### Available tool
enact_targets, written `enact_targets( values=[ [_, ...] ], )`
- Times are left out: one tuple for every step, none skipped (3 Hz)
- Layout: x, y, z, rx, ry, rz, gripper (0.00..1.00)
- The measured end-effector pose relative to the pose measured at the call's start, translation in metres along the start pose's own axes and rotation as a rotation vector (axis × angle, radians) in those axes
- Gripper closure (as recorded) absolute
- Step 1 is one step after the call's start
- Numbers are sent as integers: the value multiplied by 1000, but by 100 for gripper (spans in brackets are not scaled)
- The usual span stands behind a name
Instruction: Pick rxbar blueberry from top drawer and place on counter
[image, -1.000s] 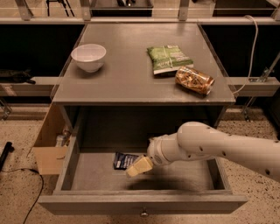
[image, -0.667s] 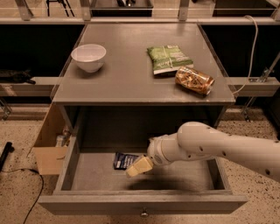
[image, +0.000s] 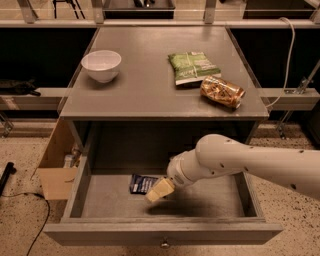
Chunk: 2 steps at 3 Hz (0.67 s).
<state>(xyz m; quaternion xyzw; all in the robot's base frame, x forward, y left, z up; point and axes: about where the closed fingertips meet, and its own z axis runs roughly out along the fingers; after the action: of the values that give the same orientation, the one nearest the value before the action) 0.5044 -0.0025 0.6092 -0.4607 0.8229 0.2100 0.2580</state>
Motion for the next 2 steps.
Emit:
enact_targets(
  values=[
    [4, -7, -1, 47, 62, -49, 0],
    [6, 2, 0, 122, 72, -61, 0]
  ],
)
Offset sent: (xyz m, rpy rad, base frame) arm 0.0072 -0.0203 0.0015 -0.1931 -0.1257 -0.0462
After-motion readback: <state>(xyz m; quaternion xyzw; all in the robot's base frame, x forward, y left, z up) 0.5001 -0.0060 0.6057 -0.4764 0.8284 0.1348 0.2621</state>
